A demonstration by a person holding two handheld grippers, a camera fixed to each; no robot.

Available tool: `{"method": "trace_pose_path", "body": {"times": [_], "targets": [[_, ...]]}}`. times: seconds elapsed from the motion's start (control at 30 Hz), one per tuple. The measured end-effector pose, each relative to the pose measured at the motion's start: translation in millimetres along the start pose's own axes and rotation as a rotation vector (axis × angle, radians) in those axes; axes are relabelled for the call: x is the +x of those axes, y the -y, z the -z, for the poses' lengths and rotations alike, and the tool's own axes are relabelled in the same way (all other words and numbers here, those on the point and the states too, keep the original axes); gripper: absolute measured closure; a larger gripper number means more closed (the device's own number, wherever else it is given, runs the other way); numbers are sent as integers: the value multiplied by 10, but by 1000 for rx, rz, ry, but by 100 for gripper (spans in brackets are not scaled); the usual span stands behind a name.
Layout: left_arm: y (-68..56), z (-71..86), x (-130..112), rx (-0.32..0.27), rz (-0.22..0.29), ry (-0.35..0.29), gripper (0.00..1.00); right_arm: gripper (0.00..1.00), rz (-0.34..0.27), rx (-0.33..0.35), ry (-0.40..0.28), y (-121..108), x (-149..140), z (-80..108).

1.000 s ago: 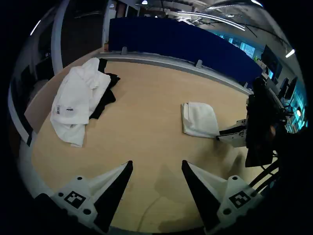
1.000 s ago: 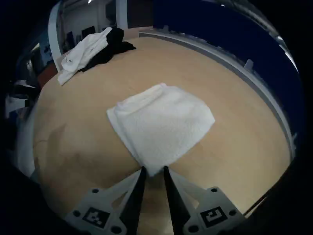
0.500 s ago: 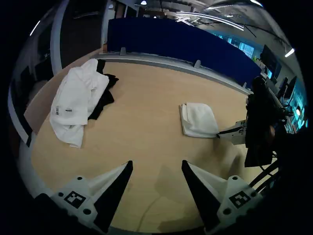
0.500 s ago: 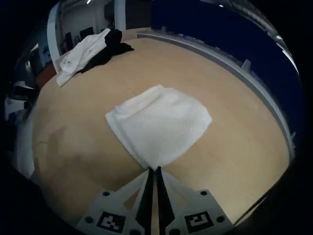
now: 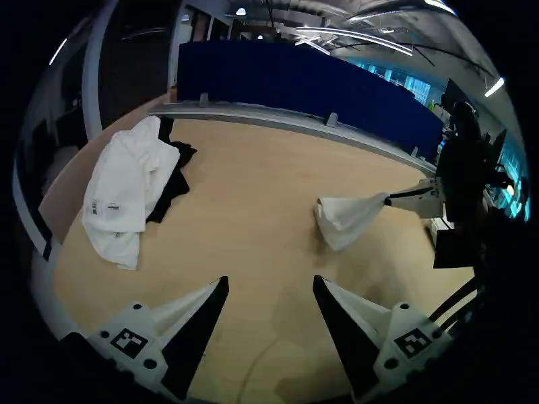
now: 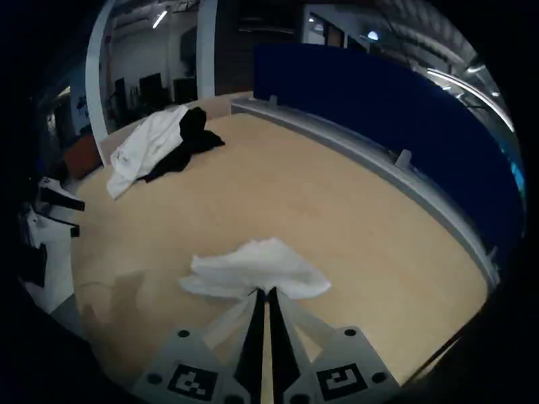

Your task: Fold towel

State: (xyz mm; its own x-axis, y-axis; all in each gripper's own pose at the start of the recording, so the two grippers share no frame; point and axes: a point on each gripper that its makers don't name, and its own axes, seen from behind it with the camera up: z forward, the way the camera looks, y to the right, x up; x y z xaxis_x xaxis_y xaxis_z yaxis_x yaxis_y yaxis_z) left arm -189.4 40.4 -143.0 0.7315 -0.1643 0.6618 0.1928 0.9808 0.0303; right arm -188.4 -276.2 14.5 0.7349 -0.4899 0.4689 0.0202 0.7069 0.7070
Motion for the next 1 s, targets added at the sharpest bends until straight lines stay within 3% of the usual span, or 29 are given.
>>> {"method": "trace_pose_path", "body": {"times": [0.2, 0.4, 0.7, 1.0], "targets": [[-99, -3, 140, -24, -12, -29, 7, 96, -3, -9, -86, -153, 478, 359], [-232, -13, 268, -58, -24, -53, 7, 96, 6, -43, -125, -355, 695, 656], [-386, 4, 324, -87, -45, -62, 7, 96, -8, -90, -136, -657, 663, 941], [-449, -16, 317, -93, -63, -57, 7, 96, -34, -123, -126, -1081, 446, 1226]]}}
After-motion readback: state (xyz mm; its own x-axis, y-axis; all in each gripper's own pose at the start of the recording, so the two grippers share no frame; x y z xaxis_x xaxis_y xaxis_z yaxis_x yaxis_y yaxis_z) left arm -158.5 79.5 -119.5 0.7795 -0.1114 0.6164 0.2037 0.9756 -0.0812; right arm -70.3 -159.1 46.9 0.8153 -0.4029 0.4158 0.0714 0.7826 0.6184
